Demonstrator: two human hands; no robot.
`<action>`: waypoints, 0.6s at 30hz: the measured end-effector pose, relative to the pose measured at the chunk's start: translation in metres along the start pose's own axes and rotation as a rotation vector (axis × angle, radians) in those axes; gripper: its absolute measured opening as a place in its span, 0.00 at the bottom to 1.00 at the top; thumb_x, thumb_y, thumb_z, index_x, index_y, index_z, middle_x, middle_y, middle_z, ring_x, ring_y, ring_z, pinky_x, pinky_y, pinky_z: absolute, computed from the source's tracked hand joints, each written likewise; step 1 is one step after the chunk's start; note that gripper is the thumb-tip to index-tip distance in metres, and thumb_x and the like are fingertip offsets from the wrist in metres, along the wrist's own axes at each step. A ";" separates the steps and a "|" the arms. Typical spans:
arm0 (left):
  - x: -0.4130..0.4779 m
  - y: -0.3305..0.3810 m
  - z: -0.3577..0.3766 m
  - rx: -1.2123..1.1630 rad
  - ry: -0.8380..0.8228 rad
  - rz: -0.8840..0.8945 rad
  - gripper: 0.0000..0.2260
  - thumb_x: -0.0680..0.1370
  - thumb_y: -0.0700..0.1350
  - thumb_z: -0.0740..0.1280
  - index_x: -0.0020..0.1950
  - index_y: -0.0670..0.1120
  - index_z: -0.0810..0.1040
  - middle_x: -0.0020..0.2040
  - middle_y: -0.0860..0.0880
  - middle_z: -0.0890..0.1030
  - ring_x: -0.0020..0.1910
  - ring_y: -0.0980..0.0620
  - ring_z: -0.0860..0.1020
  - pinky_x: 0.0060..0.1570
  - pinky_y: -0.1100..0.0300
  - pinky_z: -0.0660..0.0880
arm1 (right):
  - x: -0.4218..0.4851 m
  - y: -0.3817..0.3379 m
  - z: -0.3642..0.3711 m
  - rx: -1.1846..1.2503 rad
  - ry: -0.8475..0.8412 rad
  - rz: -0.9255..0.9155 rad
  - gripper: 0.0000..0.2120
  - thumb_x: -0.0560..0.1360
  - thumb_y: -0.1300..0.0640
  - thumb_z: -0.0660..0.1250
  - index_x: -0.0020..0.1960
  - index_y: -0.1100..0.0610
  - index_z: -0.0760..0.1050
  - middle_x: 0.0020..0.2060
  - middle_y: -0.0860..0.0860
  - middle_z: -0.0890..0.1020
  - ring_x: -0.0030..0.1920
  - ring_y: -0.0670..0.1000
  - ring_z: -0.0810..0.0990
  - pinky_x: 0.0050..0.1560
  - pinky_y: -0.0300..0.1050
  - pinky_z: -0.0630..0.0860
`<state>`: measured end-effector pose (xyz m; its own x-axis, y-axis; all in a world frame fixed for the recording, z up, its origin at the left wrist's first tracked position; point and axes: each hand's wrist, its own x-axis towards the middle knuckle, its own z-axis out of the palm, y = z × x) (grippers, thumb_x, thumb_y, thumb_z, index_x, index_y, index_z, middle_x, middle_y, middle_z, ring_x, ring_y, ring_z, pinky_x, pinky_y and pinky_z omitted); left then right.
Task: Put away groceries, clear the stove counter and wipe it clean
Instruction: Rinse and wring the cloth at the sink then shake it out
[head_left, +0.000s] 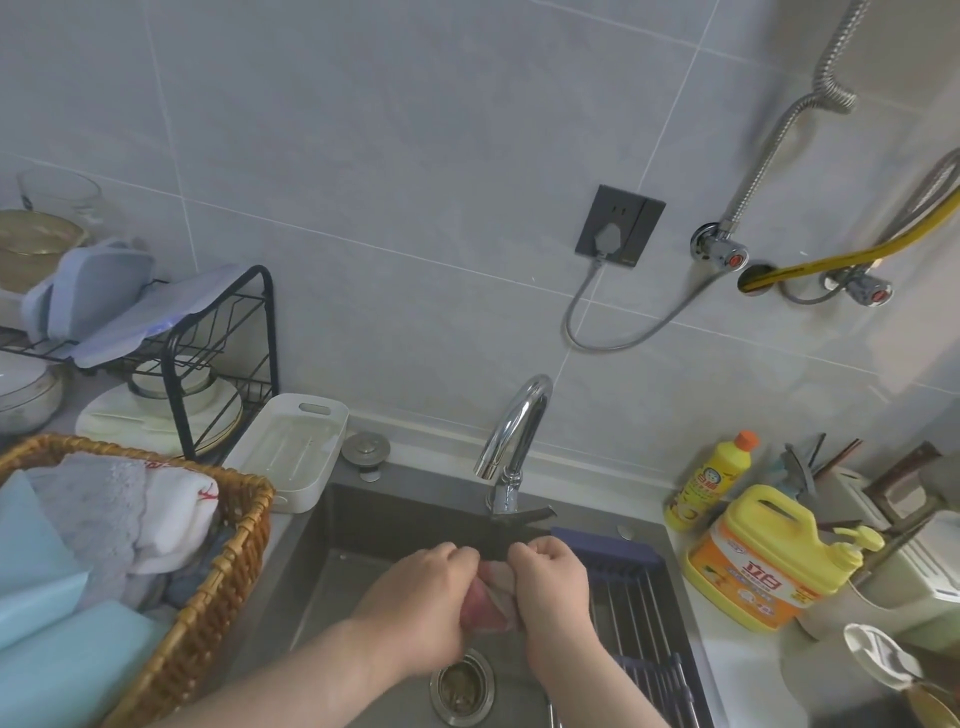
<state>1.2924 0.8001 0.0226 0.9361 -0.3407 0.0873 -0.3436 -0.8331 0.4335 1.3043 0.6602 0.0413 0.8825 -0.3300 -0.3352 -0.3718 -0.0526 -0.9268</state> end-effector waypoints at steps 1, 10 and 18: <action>0.000 0.003 -0.002 -0.118 -0.067 -0.085 0.10 0.66 0.46 0.65 0.47 0.52 0.70 0.46 0.54 0.76 0.46 0.52 0.77 0.39 0.59 0.72 | -0.002 -0.002 0.000 -0.018 0.032 -0.047 0.12 0.66 0.65 0.65 0.30 0.54 0.65 0.25 0.49 0.67 0.29 0.50 0.64 0.30 0.41 0.63; -0.001 0.007 -0.025 -1.073 -0.647 -0.278 0.11 0.65 0.31 0.65 0.40 0.45 0.78 0.28 0.49 0.73 0.22 0.55 0.70 0.22 0.66 0.63 | -0.010 -0.011 0.000 -0.051 -0.071 -0.279 0.07 0.60 0.65 0.61 0.27 0.54 0.68 0.23 0.48 0.67 0.27 0.49 0.62 0.27 0.39 0.60; 0.004 -0.002 -0.005 -1.278 -0.692 -0.338 0.16 0.64 0.29 0.65 0.50 0.41 0.76 0.35 0.45 0.74 0.30 0.52 0.72 0.32 0.62 0.67 | -0.003 -0.008 -0.003 -0.224 -0.142 -0.545 0.04 0.59 0.59 0.61 0.33 0.53 0.71 0.33 0.52 0.76 0.34 0.46 0.72 0.35 0.40 0.69</action>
<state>1.2976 0.8026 0.0265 0.6104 -0.6528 -0.4487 0.5156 -0.1026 0.8507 1.3039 0.6585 0.0504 0.9870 -0.0711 0.1445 0.1071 -0.3806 -0.9185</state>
